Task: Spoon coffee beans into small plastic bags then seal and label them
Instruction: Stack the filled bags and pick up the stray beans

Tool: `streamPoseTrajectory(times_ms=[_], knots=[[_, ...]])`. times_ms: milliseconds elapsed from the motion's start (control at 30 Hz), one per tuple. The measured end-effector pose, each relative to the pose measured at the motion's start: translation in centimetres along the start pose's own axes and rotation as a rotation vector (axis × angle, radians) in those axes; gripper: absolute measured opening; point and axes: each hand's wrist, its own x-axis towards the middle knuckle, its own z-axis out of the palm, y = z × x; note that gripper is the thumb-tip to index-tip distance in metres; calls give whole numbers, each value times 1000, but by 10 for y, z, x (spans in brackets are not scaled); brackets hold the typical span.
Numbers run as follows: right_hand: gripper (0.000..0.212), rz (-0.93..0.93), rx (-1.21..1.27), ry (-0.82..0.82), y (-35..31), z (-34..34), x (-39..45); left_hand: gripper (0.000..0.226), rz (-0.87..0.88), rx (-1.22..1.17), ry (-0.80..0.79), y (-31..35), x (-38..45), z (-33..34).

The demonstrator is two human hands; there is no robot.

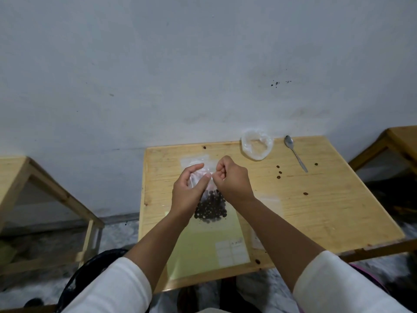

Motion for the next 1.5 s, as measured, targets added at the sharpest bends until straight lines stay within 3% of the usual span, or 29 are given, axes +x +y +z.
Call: streamPoseTrajectory(times_ms=[133, 233, 333, 467, 833, 1000, 1167, 1267, 1367, 1500], knots=[[7, -70, -33, 29, 1, 3, -4, 24, -1, 8, 67, -4, 4, 3], [21, -137, -79, 80, 6, 8, -10, 25, -21, 10, 121, -4, 8, 6], [17, -298, -205, 177, 10, 15, -18, 25, -26, 9, 164, -1, 11, 9], [35, -401, -346, 254, 16, 19, -21, 26, -44, -17, 183, -1, 12, 13], [34, -320, -370, 161, 17, 17, -14, 22, -79, -28, 210, -5, 20, 16], [41, -229, -355, 200, 27, 16, 0, 22, -85, -57, 243, -6, 32, 12], [40, -95, -31, -71, 40, 15, 6, 23, -97, -117, 351, -8, 57, 4], [40, 79, 182, -102, 44, 18, 15, 27, -146, -107, 329, -11, 74, -1], [38, 204, 260, -82, 52, 24, 29, 31, -193, 7, 275, -20, 84, -3], [35, 291, 232, -82, 66, 36, 45, 45, -192, 346, 175, -38, 83, -2]])
